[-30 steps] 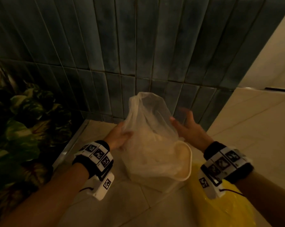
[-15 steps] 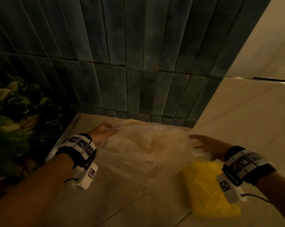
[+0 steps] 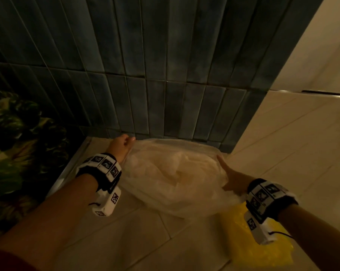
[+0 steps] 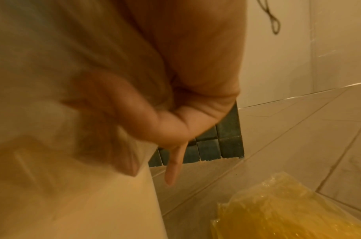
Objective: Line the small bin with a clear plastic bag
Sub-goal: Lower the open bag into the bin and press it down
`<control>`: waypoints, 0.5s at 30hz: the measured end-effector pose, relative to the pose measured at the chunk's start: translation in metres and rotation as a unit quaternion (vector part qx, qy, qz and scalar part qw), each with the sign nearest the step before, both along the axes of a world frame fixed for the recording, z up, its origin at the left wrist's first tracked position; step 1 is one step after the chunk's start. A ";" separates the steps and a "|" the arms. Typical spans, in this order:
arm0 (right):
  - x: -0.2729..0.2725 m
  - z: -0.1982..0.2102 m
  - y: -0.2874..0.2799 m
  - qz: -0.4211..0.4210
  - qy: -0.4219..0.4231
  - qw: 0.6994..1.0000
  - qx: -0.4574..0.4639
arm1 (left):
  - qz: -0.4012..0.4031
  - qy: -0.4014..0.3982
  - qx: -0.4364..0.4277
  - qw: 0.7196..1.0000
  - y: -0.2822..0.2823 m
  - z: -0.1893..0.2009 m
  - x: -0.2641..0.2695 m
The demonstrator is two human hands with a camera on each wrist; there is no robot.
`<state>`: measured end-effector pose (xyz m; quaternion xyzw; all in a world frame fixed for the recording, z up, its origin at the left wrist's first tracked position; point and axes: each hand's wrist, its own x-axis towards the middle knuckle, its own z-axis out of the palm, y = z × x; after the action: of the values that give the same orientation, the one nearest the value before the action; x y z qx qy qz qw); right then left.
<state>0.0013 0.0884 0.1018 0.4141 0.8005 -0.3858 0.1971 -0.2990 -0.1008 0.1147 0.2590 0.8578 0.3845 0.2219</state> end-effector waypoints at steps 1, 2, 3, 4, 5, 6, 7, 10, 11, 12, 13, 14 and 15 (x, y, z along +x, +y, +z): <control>-0.003 -0.005 0.002 0.003 -0.009 1.000 -0.003 | 0.009 0.010 -0.021 1.000 0.006 -0.003 -0.004; -0.005 -0.010 0.002 0.004 -0.013 1.000 -0.008 | 0.016 0.012 -0.044 0.999 0.012 -0.007 -0.007; -0.008 -0.018 0.002 0.010 -0.008 1.000 -0.013 | 0.017 0.019 -0.071 0.997 0.016 -0.014 -0.011; -0.009 -0.024 0.002 0.021 0.002 1.000 -0.010 | 0.033 -0.007 -0.093 0.995 0.019 -0.021 -0.014; -0.008 -0.030 0.001 0.034 0.014 0.999 -0.001 | 0.058 -0.057 -0.099 0.992 0.020 -0.027 -0.014; -0.007 -0.036 0.001 0.043 0.024 0.999 0.008 | 0.071 -0.102 -0.098 0.987 0.019 -0.032 -0.013; -0.004 -0.046 0.004 0.049 0.034 0.998 0.016 | 0.068 -0.133 -0.095 0.984 0.017 -0.035 -0.011; 0.003 -0.056 0.000 0.035 0.036 0.998 0.030 | 0.047 -0.145 -0.113 0.982 0.007 -0.043 -0.003; 0.004 -0.055 -0.004 0.023 0.028 0.999 0.028 | 0.047 -0.134 -0.127 0.982 0.002 -0.043 -0.002; 0.006 -0.054 -0.007 0.012 0.015 0.999 0.028 | 0.036 -0.102 -0.145 0.983 -0.003 -0.045 -0.002; 0.008 -0.054 -0.007 0.002 0.009 0.999 0.034 | 0.036 -0.083 -0.139 0.986 -0.008 -0.045 -0.003; 0.009 -0.051 -0.007 -0.014 0.015 0.998 0.062 | 0.034 -0.075 -0.129 0.988 -0.014 -0.042 -0.003; 0.010 -0.048 -0.007 -0.041 0.036 0.993 0.107 | 0.026 -0.064 -0.120 0.990 -0.019 -0.036 0.000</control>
<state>0.0113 0.0816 0.0536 0.4513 0.8259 -0.3206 0.1069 -0.2993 -0.1196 0.0785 0.1829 0.8882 0.3005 0.2956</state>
